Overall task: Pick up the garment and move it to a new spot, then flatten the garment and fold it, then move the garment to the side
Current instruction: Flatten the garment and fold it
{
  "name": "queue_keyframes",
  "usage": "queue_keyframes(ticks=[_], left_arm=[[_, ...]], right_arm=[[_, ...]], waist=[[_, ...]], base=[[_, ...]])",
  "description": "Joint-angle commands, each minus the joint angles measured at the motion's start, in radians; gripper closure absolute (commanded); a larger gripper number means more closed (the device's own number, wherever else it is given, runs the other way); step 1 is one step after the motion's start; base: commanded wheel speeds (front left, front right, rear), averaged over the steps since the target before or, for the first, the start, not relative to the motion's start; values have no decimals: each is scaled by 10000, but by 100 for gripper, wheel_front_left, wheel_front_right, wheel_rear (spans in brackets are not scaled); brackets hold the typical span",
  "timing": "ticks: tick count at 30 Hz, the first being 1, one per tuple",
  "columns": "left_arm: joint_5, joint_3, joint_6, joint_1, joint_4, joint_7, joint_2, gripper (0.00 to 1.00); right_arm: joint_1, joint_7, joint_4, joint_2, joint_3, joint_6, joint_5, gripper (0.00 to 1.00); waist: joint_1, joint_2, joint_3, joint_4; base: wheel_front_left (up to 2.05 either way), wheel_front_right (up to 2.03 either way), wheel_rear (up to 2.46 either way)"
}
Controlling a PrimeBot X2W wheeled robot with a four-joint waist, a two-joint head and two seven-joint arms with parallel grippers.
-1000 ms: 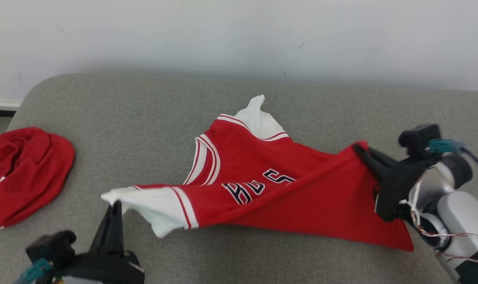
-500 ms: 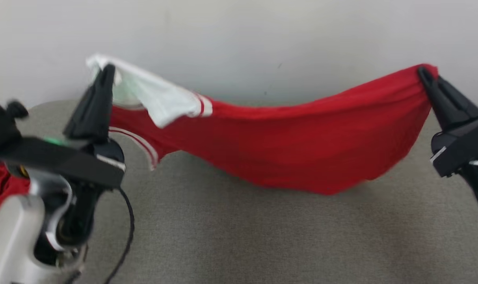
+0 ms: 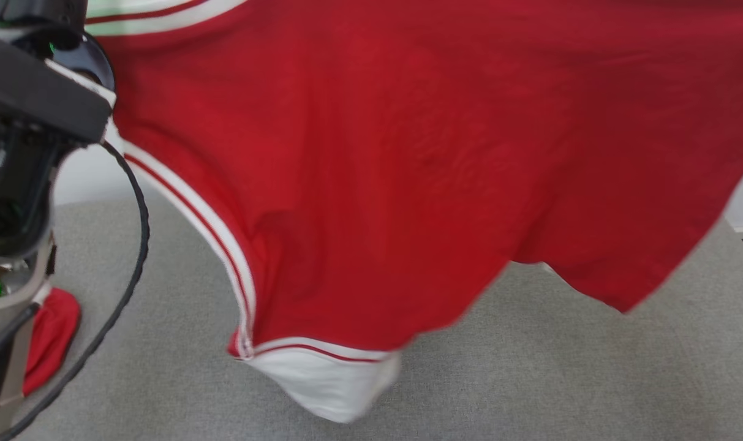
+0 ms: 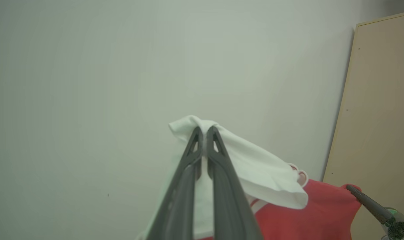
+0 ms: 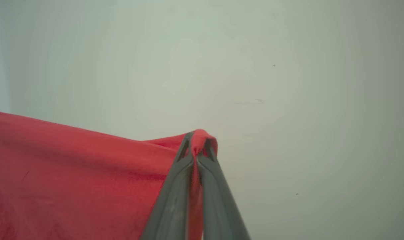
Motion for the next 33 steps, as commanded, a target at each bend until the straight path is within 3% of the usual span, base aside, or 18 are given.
queue_keyframes(ticks=[1, 8, 14, 18, 24, 28, 29, 33], left_arm=[[-231, 109, 138, -253, 18, 233, 49, 100], [-704, -171, 757, -612, 207, 1358, 18, 100], [-956, -877, 988, -1212, 1456, 2375, -358, 100], [-561, -1235, 840, -1928, 2577, 2458, -422, 100], [672, -1575, -165, -4691, 5120, 1297, -617, 100], [1987, -1691, -1040, -6985, 6717, -870, -820, 100], [2292, -1647, -1590, -7982, 7392, -2180, -1074, 100], [3025, -1884, -2632, -9303, 8679, -4260, -1326, 100]], right_arm=[[-82, 101, -41, -210, -100, -23, 123, 100], [-481, 126, -20, -441, 377, -23, 356, 100], [-1477, 191, 960, 293, 1802, -23, -224, 100], [-2394, 278, 1950, 810, 2572, -23, -516, 100], [-5519, -357, 4261, 1984, 3188, -23, -1697, 100], [-7880, -1989, 5755, 2775, 3071, -23, -3034, 100], [-8825, -2967, 6474, 3077, 2952, -23, -3692, 100], [-10206, -4721, 7809, 3411, 2917, -23, -4824, 100]], waist=[[1, 0, -126, -60], [1, 0, -59, -178], [1, 0, 397, -339], [1, 0, 966, -346], [1, 0, 3764, -423], [1, 0, 5743, -568], [1, 0, 6500, -620], [1, 0, 7557, -647]], base=[[0, 0, 0], [0, 0, 0], [0, 0, 0], [0, 0, 0], [0, 0, 0], [0, 0, 0], [0, 0, 0], [0, 0, 0]])
